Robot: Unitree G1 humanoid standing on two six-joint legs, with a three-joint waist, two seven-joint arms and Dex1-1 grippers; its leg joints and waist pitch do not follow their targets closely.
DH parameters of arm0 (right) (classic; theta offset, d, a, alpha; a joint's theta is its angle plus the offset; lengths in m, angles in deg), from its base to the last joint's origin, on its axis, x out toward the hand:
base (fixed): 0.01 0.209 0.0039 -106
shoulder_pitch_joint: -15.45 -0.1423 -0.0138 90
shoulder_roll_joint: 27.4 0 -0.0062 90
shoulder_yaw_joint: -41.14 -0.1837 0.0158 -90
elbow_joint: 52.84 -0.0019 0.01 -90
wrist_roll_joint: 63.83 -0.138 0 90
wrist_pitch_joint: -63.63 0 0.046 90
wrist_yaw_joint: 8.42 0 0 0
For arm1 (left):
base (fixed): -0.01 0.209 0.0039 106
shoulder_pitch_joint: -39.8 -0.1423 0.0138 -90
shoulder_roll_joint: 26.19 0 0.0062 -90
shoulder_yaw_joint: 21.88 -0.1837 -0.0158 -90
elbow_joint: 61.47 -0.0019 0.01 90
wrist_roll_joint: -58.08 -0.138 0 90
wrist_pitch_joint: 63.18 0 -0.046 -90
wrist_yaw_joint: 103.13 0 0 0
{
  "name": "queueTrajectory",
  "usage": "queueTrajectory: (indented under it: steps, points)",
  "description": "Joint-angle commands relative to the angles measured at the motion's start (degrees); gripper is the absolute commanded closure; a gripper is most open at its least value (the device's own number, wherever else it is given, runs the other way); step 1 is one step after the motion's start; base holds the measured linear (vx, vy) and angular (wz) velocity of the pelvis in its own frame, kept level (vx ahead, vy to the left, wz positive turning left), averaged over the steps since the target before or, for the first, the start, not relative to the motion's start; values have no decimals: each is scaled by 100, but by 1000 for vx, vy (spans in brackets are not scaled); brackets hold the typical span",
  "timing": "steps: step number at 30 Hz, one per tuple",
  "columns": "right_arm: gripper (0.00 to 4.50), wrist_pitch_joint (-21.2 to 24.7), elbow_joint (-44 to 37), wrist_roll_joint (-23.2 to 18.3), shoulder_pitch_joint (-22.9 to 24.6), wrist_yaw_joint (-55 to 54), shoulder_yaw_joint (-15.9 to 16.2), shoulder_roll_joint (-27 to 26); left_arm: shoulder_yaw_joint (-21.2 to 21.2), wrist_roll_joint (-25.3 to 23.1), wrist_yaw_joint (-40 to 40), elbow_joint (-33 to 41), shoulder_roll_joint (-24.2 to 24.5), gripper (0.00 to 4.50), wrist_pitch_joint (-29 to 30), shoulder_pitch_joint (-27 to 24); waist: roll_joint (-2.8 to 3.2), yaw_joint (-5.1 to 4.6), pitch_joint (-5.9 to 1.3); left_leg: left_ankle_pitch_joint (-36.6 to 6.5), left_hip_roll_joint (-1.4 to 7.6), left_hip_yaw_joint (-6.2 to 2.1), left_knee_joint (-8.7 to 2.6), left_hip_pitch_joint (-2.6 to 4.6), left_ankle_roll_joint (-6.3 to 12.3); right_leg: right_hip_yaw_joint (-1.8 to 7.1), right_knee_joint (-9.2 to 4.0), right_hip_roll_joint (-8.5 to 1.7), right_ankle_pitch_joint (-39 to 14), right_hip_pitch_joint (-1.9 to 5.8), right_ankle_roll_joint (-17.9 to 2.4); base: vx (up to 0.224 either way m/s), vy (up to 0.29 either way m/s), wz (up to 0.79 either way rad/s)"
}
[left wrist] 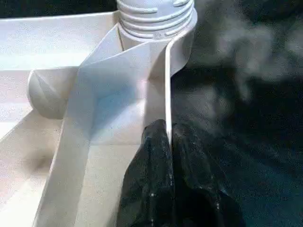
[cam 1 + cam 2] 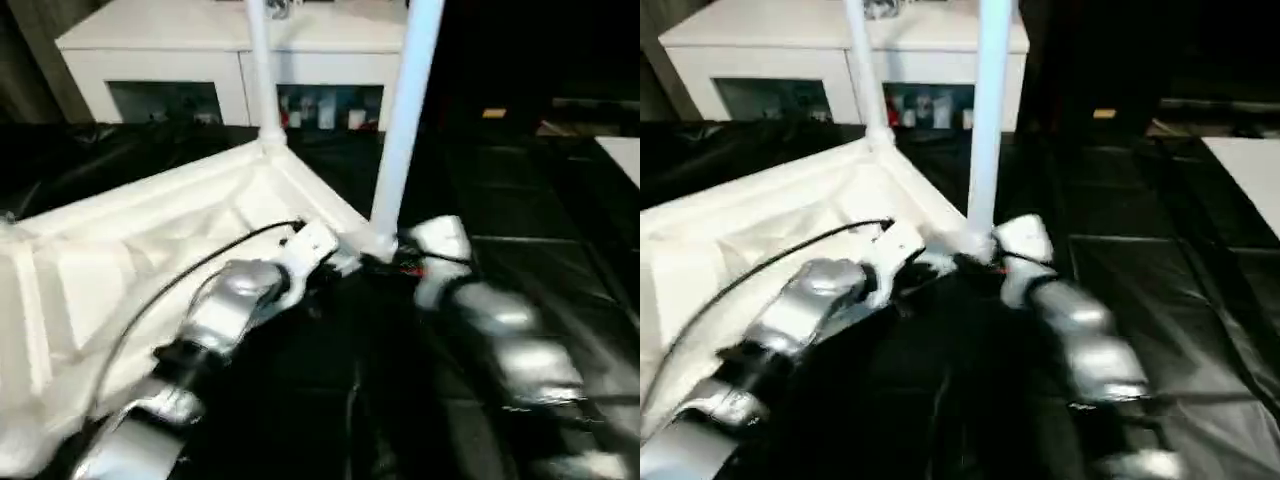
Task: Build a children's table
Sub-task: Rotate leg to tighten
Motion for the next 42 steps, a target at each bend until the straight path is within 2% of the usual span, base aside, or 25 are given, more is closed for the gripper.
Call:
queueTrajectory:
  steps: [1,2,3,4,5,6,7,8,10,11,13,14,16,17,19,20,26,29,34,36,37,38,40,41,42]
  points:
    - [69,-50,-252,-145,136,600,130,212,-231,56,-474,102,145,450,23,-171,-64,31,-329,-118,273,-75,-345,-44,794,239,-328,-446,304,375,-1603,0,0,0]
    - [69,-73,-328,-185,201,801,128,392,-274,71,-617,178,233,450,87,-203,-62,29,-312,-278,291,-76,-362,-36,744,238,-360,-457,-7,366,-1603,0,0,0]
    - [69,-29,-494,-339,314,1212,106,738,-391,167,-1126,351,462,450,-24,-299,-56,25,-305,-404,304,-78,-377,-21,677,235,-380,-454,-262,356,-1586,0,0,0]
    - [69,-28,-498,-343,316,1222,105,747,-393,171,-1140,356,468,450,-24,-302,-59,37,-306,-432,303,-85,-378,-13,666,231,-390,-456,-339,362,-1572,0,0,0]
    - [69,4,-533,-380,335,1310,100,816,-427,203,-1280,411,532,450,-35,-329,-60,33,-294,-416,319,-87,-395,-25,634,239,-381,-455,-366,355,-1556,0,0,0]
    - [69,86,-600,-470,374,1525,108,959,-542,335,-1741,597,709,450,-104,-419,-41,19,-296,-472,318,-87,-399,-7,598,227,-390,-447,-411,346,-1572,0,0,0]
    - [69,91,-603,-474,376,1555,119,976,-560,352,-1804,638,737,450,-100,-436,-45,27,-308,-438,319,-95,-394,-6,598,229,-375,-456,-346,360,-1579,0,0,0]
    - [69,119,-604,-488,389,1750,210,1078,-694,471,-2252,926,936,450,-173,-561,-42,19,-309,-386,323,-95,-398,-14,612,231,-361,-457,-238,355,-1601,0,0,0]
    - [69,59,-523,-421,365,1830,302,1069,-729,641,-2472,1197,1026,450,134,-650,-46,13,-308,-324,323,-80,-393,-16,621,232,-346,-469,-144,348,-1663,0,0,0]
    - [69,45,-508,-407,361,1855,313,1063,-727,681,-2514,1255,1039,450,230,-666,-26,32,-305,-361,322,-57,-381,21,625,225,-362,-450,-182,308,-1693,0,0,0]
    - [69,-16,-380,-317,304,1806,370,1009,-727,682,-2515,1288,1043,450,255,-674,-21,49,-306,-387,325,-48,-383,47,608,217,-363,-450,-177,298,-1733,0,0,0]
    - [69,-124,-138,-161,200,1708,485,948,-707,584,-2389,1234,1020,450,113,-654,-40,60,-305,-372,329,-60,-394,27,582,202,-352,-455,-180,314,-1735,0,0,0]
    - [69,-158,-51,-128,162,1709,543,943,-681,556,-2328,1198,1007,450,68,-640,-35,51,-304,-425,323,-70,-401,14,510,191,-354,-460,-265,331,-1691,0,0,0]
    - [69,-159,-25,-148,154,1792,571,954,-663,559,-2301,1202,1019,450,73,-637,-76,49,-294,-462,320,-74,-409,-1,492,194,-361,-465,-337,348,-1634,0,0,0]
    - [85,-169,-24,-144,154,1845,594,969,-649,551,-2266,1189,1017,450,79,-629,-62,49,-298,-463,321,-76,-410,2,483,195,-364,-474,-375,346,-1605,0,0,0]
    - [95,-193,-19,-123,157,1911,624,995,-626,543,-2215,1176,1013,450,78,-618,-83,47,-303,-439,314,-71,-401,-1,491,195,-363,-469,-355,351,-1586,0,0,0]
    - [140,-302,96,-41,146,2013,669,1090,-559,526,-2159,1163,1032,450,109,-597,-64,60,-308,-344,312,-79,-395,-11,530,184,-360,-472,-368,352,-1555,0,0,0]
    - [174,-328,124,-49,161,2054,686,1119,-559,520,-2160,1148,1045,450,104,-600,-74,54,-309,-351,309,-80,-393,-19,532,182,-359,-472,-356,361,-1552,0,0,0]
    - [211,-225,137,-101,214,2153,724,1131,-572,502,-2092,1108,1035,450,125,-612,-68,57,-312,-329,313,-83,-392,-15,550,179,-357,-471,-345,357,-1562,0,0,0]
    - [223,56,417,41,145,1513,653,835,-479,352,-1548,862,811,450,284,-496,-78,43,-300,-360,313,-75,-398,-16,539,178,-369,-468,-396,350,-1573,0,0,0]
    - [223,59,421,43,144,1504,652,832,-477,350,-1541,859,808,450,285,-494,-66,41,-285,-409,310,-78,-407,-15,508,171,-392,-468,-524,339,-1564,0,0,0]
    - [227,211,582,92,108,1132,582,642,-402,291,-1224,723,670,450,346,-427,-78,22,-265,-754,306,-79,-428,27,356,168,-453,-469,-1107,326,-1470,0,0,0]
    - [229,339,736,88,77,753,471,400,-285,297,-915,604,493,450,456,-362,-76,5,-243,-970,298,-70,-444,53,222,180,-507,-468,-1551,295,-1358,0,0,0]
    - [229,405,820,79,61,542,404,256,-212,313,-743,539,387,450,530,-326,-76,5,-243,-970,298,-70,-444,53,222,180,-507,-468,-1551,295,-1358,0,0,0]
    - [230,538,922,57,33,199,311,17,-128,298,-462,438,228,450,621,-259,-80,-25,-224,-1157,288,-98,-474,39,110,173,-544,-481,-1978,308,-1220,0,0,0]
